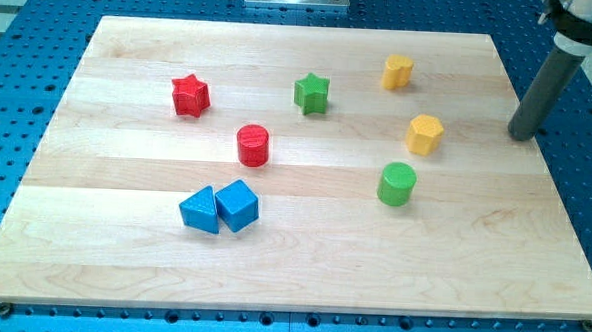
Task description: Push the green circle into the blue cube
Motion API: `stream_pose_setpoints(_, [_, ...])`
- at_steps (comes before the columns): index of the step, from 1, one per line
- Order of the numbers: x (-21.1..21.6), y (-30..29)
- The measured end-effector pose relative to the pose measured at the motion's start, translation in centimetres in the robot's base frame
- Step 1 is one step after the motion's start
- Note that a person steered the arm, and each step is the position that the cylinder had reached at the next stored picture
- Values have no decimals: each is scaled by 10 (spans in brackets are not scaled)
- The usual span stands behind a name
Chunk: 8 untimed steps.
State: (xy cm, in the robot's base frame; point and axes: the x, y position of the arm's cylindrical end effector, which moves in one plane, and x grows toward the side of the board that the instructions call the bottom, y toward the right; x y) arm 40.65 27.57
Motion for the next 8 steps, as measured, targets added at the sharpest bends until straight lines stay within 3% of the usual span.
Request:
stream_pose_setpoints(2, [60, -150])
stream_pose_setpoints(3, [90, -150])
stream_pose_setpoints(4, [96, -199])
stream_pose_setpoints(5, [106, -131])
stream_pose_setpoints(7, [140, -256])
stream_pose_setpoints(8, [141, -286])
